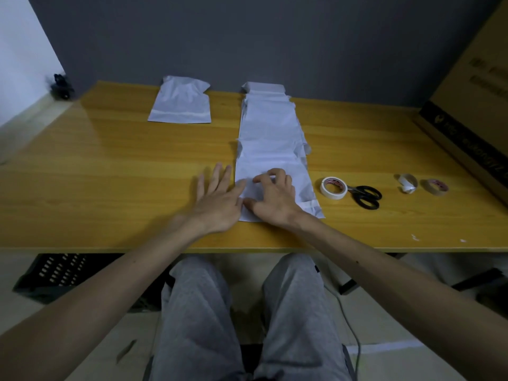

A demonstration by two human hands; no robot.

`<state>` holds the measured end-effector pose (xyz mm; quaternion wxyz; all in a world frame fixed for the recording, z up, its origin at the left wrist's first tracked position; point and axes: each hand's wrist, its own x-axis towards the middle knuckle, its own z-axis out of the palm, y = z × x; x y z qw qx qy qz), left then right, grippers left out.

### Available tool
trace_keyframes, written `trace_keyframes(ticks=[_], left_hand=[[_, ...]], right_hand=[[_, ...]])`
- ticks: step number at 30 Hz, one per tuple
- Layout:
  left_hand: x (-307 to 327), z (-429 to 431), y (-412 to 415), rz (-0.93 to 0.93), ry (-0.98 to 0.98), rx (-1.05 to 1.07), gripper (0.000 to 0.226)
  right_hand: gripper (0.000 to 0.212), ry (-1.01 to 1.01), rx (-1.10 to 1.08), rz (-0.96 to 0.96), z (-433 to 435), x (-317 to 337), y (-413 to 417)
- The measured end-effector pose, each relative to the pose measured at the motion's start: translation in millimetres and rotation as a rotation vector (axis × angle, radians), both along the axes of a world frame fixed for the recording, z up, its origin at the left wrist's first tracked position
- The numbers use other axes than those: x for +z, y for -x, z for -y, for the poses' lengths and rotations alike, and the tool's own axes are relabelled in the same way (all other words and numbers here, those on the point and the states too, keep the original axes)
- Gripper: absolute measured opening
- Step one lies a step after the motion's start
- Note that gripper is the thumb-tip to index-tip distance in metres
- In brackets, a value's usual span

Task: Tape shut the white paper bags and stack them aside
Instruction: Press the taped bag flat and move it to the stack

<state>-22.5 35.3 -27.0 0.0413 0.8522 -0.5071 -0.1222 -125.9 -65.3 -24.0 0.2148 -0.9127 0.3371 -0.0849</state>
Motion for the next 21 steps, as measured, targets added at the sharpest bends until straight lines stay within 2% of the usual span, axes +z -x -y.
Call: trace_keyframes(ticks=[4,10,21], left_hand=[[3.5,-1.8,-5.7,0.009,-0.081,-0.01,0.052],[3.8,-2.7,-11.9,-0.134,-0.112,0.04,0.052],[3.6,-9.0,-9.9,-0.107,-0.161,0.057,0.05]], right_hand=[[0.061,-0.016,-0.017,-0.03,0.0,1.2,-3.7],[0.063,-0.031,-0.055,-0.06,-0.8,1.4,-9.9],[0.068,-0.058,-0.021,-0.08,8.1,4.9,-4.1]])
